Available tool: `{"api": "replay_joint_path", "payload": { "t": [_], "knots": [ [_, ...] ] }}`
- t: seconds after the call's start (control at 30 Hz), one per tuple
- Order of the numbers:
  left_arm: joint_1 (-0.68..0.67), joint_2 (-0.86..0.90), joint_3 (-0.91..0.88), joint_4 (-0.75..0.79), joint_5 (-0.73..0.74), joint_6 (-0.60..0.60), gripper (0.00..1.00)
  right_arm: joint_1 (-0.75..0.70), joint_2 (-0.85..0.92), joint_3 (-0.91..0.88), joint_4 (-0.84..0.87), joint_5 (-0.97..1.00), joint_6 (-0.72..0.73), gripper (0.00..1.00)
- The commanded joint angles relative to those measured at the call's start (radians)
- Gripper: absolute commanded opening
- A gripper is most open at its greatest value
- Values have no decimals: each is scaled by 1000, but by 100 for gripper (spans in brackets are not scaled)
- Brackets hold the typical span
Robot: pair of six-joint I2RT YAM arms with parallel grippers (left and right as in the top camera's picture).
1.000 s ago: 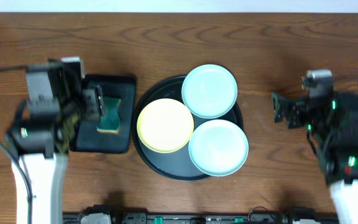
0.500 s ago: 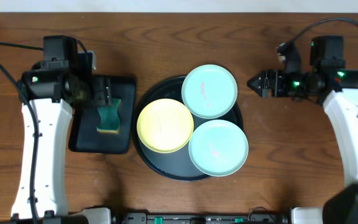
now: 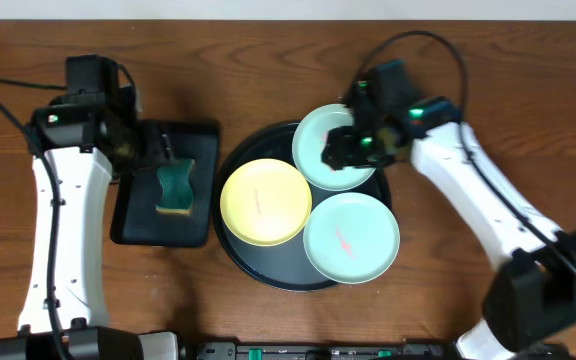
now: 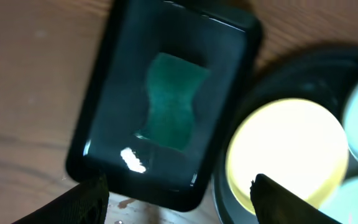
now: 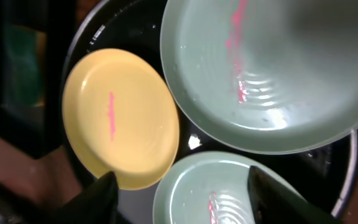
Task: Clean dirty plates on tray and stack at the side
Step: 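Move the right gripper onto the yellow plate rim and grip it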
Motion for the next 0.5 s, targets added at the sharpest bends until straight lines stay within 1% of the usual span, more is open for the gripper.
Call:
{"api": "replay_joint_path", "payload": {
  "t": [0.0,0.23,0.37,0.47],
  "knots": [
    [24,5,21,0,-61,-73,74,71,82,48,-20,151,119,52],
    [24,5,21,-2,-61,-73,74,153,184,49,-27,169,163,43],
    [24,5,21,-3,-61,-73,74,185,232,49,-13,169,182,35],
    [24,5,21,-3,-61,-73,74,202,251,49,7,169,182,33]
  ]
}}
